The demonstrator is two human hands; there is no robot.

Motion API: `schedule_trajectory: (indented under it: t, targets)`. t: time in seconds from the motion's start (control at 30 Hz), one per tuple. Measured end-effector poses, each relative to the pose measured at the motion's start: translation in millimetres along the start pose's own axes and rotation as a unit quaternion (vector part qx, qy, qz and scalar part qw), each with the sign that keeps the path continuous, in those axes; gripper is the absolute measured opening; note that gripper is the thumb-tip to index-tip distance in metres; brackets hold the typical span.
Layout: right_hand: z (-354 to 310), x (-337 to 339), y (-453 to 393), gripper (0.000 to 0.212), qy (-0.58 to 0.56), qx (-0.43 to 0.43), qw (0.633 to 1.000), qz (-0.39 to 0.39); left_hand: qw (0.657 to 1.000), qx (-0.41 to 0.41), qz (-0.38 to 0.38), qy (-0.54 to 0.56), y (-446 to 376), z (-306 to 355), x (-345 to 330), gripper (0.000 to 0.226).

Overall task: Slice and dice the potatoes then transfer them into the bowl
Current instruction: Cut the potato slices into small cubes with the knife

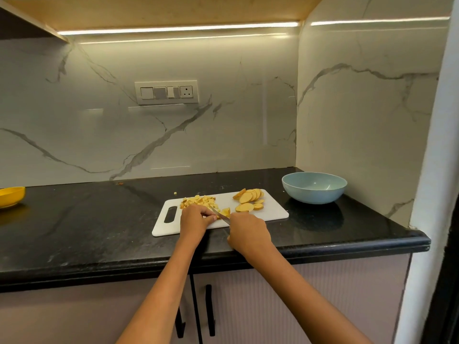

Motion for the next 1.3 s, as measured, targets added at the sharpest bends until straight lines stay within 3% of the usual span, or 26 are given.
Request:
schedule_trajectory:
  t: [0.43,0.57,0.7,0.87,0.97,1.07,1.3]
  targets:
    - [-12.7,-14.5,-10.3,0.026,0.135,0.07,0.988,-0.007,0.999,-0.023,0.012,-0.019,3.0,3.3,-0.3,0.005]
    - [7.2,-15.7,-9.2,0.038,0.037,0.029,0.997,0.053,0.999,-0.027,0.011,-0.023,2.1,0.8,-1.5,0.005]
    - [36.1,-9.7,-9.5,0.035,-0.112,-0.022,0.983,0.144,0.998,-0.041,0.018,-0.05,-0.7,1.6,-3.7,0.006]
    - [40.8,-9.1,-31.9,0.045,-0.113,-0.003,0.976,0.186,0.986,-0.129,-0.006,-0.103,-7.2,21.0,-17.8,0.018]
    - [50.5,-3.3,-48.5,0.045,-0.116,-0.015,0.969,0.219,0.973,-0.204,-0.076,-0.08,-9.1,29.9,-31.5,0.02]
    - [59.4,-1.2,-65.7,0.044,-0.134,-0.018,0.959,0.25,0.963,-0.205,-0.14,-0.102,-20.6,21.7,-39.7,0.021]
    - [72.8,-5.7,-114.7,0.044,-0.117,0.023,0.959,0.255,0.933,-0.229,-0.054,-0.273,-55.8,14.7,-36.5,0.029]
Point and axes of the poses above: each hand's wrist, its own y-axis away from the middle knuckle, its own x-axis out of the back of the hand, z = x × y, the point moved 6 cm from there along -y, towards the middle knuckle, and after that the axes turned 10 degrees about x, right-handed, at the moved point
